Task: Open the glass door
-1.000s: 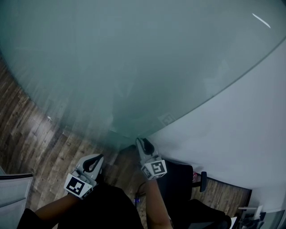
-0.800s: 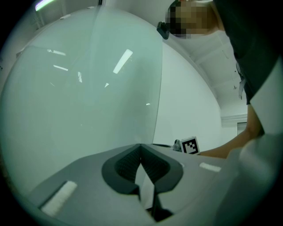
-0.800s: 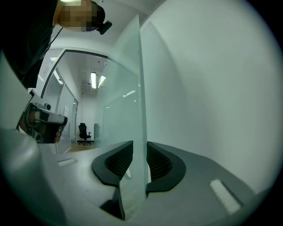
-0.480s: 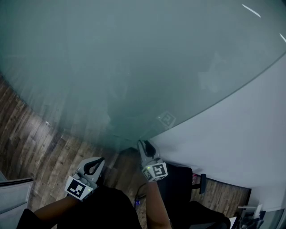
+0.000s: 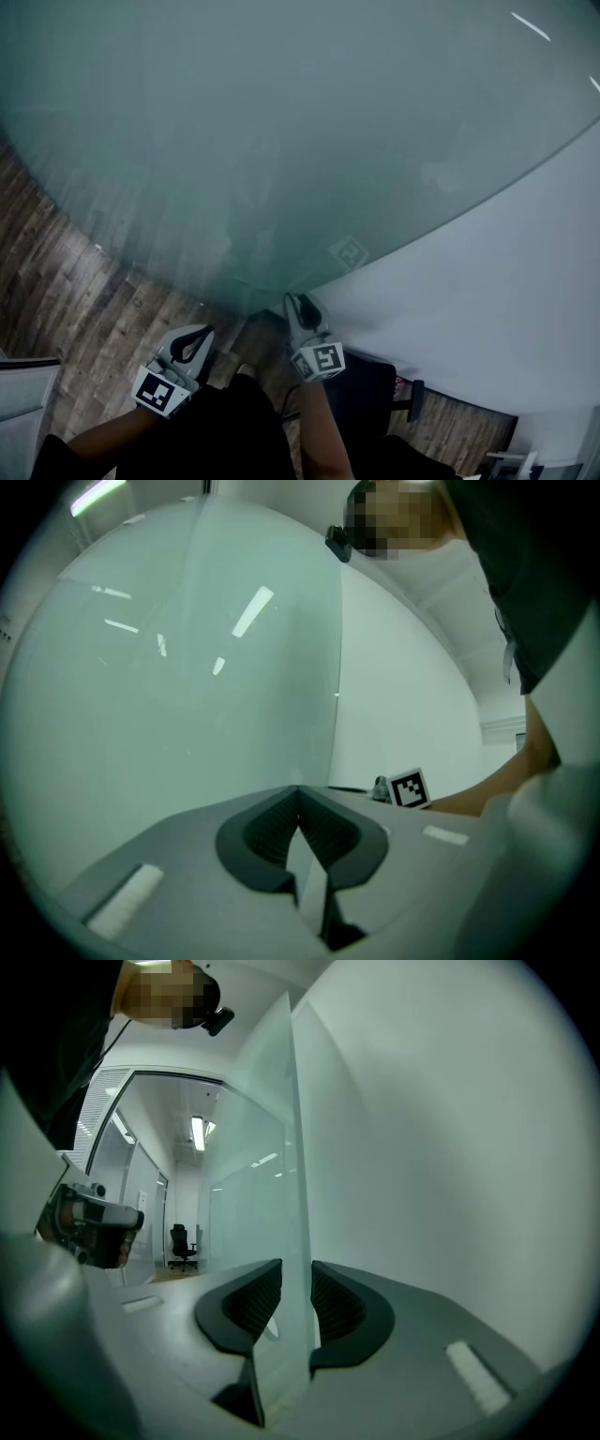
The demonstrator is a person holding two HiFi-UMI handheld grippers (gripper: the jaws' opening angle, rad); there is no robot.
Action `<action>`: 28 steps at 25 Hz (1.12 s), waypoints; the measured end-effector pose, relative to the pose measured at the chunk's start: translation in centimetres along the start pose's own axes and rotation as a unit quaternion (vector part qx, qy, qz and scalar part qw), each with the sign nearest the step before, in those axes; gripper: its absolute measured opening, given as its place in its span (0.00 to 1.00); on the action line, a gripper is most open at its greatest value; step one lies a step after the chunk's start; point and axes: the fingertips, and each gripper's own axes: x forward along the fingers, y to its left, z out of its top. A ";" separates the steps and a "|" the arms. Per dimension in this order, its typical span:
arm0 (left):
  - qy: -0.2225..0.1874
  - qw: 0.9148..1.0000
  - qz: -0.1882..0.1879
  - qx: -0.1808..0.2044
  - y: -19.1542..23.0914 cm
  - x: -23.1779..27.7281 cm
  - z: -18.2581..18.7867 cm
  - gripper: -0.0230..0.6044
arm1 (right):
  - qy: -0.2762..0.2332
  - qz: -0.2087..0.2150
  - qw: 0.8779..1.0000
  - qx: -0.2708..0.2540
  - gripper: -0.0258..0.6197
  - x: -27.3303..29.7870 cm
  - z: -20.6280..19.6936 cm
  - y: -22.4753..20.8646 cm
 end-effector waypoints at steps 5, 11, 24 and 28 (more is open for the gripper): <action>-0.011 0.998 0.055 -0.010 -0.7 1.5 -0.4 0.04 | 0.021 0.037 0.999 -0.017 0.19 0.8 -1.0 -0.4; -0.025 0.992 0.124 -0.020 -2.4 1.9 0.2 0.04 | 0.036 0.092 0.995 -0.020 0.18 2.3 -0.2 -0.6; -0.056 0.970 0.236 -0.030 -4.2 -1.1 1.9 0.04 | 0.029 0.174 0.984 -0.032 0.16 3.7 2.3 0.5; -0.051 0.968 0.241 -0.038 -4.2 -1.8 0.7 0.04 | 0.026 0.168 0.985 -0.039 0.18 3.8 1.9 0.0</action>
